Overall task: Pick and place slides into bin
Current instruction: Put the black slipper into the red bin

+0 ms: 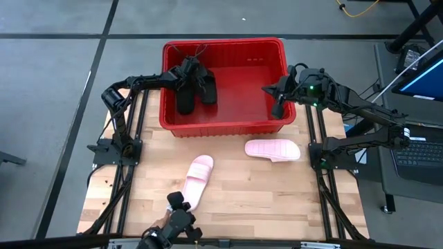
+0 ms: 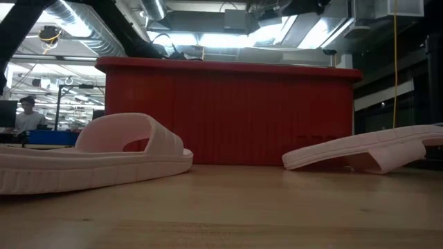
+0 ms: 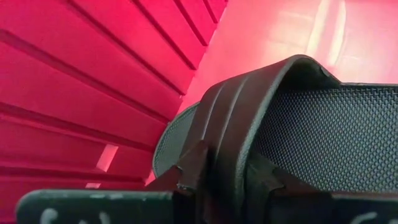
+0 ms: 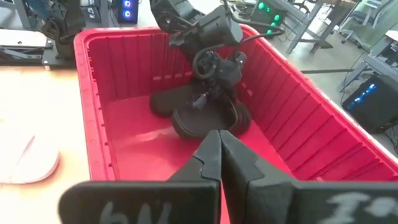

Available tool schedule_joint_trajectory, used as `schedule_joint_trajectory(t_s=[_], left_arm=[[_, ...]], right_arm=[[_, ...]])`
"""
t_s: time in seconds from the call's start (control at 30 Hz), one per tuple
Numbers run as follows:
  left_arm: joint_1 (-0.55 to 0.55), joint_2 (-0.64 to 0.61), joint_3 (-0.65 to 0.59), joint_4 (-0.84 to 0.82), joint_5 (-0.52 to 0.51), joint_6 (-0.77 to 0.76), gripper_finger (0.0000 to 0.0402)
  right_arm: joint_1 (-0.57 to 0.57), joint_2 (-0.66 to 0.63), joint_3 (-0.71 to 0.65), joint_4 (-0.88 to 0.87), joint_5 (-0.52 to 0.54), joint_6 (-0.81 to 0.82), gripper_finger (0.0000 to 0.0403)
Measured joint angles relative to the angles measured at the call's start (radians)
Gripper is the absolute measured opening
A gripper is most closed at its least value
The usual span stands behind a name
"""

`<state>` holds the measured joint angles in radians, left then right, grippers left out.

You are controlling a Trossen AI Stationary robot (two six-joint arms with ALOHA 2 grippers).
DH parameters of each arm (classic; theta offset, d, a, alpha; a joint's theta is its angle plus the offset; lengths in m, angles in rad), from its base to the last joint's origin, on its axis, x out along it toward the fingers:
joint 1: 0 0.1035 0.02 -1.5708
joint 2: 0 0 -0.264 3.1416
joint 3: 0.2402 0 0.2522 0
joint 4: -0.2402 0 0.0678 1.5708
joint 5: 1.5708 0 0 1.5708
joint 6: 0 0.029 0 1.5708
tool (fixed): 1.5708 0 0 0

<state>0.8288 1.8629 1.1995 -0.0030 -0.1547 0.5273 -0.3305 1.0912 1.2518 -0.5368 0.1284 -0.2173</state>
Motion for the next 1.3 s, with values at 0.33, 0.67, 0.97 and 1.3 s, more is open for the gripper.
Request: schedule_joint_trajectory(t_s=[0.33, 0.67, 0.97, 1.3], left_arm=[[0.0, 0.0, 0.0, 0.0, 0.001, -0.009, 0.0084], [0.012, 0.0, 0.0, 0.0, 0.0, -0.046, 0.0095], [0.012, 0.0, 0.0, -0.003, 0.063, -0.071, 0.0095], [0.016, 0.0, 0.001, -0.061, 0.036, -0.067, 0.0091]], right_arm=[[0.0, 0.0, 0.0, -0.011, 0.0, 0.002, 0.0004], [0.0, 0.0, 0.0, -0.011, 0.0, 0.002, 0.0004], [0.0, 0.0, 0.0, -0.031, 0.0, 0.003, 0.0004], [0.0, 0.0, 0.0, -0.034, -0.09, 0.023, 0.0004]])
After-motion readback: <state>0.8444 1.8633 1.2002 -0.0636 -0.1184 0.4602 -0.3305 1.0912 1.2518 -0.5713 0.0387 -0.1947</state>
